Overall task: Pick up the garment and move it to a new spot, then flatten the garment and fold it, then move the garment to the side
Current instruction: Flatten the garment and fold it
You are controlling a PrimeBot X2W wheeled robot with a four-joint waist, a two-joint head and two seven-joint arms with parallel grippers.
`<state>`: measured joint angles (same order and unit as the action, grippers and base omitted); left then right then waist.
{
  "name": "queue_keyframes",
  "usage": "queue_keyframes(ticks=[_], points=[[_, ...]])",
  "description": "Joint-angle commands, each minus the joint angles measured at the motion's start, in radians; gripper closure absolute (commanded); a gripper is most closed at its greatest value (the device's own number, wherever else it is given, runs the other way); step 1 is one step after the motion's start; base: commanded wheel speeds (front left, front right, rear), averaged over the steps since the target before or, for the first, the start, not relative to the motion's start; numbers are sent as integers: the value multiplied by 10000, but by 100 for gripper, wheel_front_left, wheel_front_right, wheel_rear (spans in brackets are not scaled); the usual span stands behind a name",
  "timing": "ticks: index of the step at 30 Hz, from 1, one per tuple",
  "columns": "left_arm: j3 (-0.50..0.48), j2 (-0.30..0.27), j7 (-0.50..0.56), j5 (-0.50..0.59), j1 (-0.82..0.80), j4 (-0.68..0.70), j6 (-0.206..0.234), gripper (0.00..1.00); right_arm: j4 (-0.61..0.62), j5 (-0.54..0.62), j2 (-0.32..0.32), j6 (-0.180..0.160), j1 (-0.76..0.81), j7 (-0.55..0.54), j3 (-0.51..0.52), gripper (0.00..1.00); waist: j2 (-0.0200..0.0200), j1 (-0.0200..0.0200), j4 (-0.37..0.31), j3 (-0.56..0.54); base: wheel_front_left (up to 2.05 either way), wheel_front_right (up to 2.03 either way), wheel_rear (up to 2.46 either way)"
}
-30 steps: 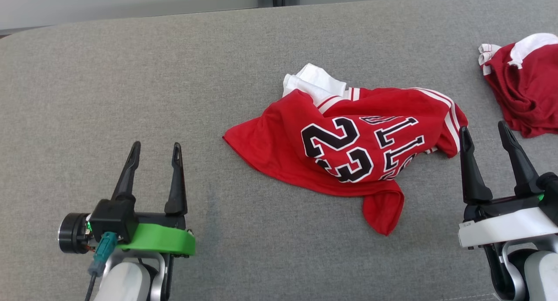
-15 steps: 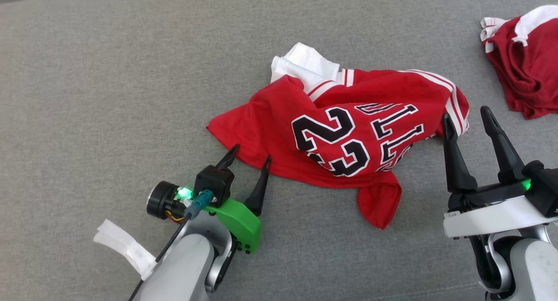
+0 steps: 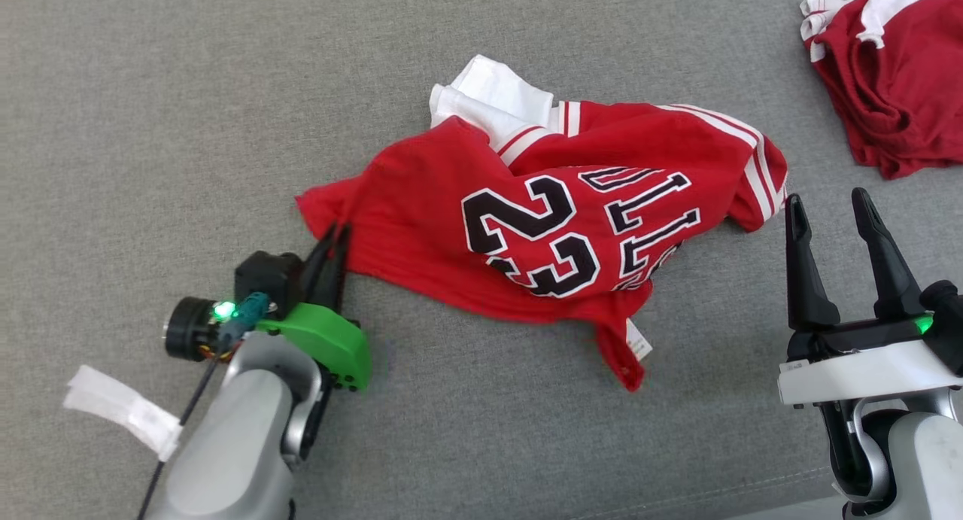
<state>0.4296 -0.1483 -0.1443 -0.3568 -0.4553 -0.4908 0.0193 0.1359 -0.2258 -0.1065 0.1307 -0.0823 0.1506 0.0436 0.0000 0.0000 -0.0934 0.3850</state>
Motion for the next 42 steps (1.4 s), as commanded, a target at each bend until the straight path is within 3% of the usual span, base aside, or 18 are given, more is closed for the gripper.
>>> queue_keyframes(ticks=[1,6,10,15,19,20,21,22,30,36,42], points=[[-164,-349,-38,44,130,260,129,100,-12,-52,22,0,45,37,56,0,0,0,107,-75,0,0,0],[-642,-1359,337,211,-56,1453,449,100,-41,-108,52,0,34,40,157,0,0,0,251,-119,0,0,0],[-983,-2095,817,239,-504,2022,445,100,-112,-137,44,0,-89,39,74,0,0,0,185,-136,0,0,0],[-1398,-2814,1240,97,-1164,1821,331,100,-205,-184,72,0,-209,132,-42,0,0,0,-147,-103,0,0,0],[-1601,-3004,1171,-70,-1797,1187,118,100,-255,-213,117,0,-196,224,-20,0,0,0,-396,12,0,0,0],[-1599,-2948,1156,-149,-1918,940,38,83,-251,-223,131,0,-191,254,0,0,0,0,-432,44,0,0,0],[-1636,-2861,1085,-238,-2023,720,21,45,-248,-220,134,0,-186,281,15,0,0,0,-461,72,0,0,0],[-1645,-2800,980,-290,-2101,588,-1,0,-244,-212,135,0,-185,283,23,0,0,0,-480,91,0,0,0],[-2174,-2000,-637,-855,-1343,263,391,0,75,48,62,0,-170,252,-40,0,0,0,-322,-102,0,0,0],[-2398,-1434,-1153,-603,131,1664,1067,0,403,201,-51,0,58,-39,-194,0,0,0,68,-529,0,0,0],[-2409,-1239,-1204,-193,1729,3373,1599,0,507,229,-165,0,235,-383,-403,0,0,0,298,-1032,0,0,0]])
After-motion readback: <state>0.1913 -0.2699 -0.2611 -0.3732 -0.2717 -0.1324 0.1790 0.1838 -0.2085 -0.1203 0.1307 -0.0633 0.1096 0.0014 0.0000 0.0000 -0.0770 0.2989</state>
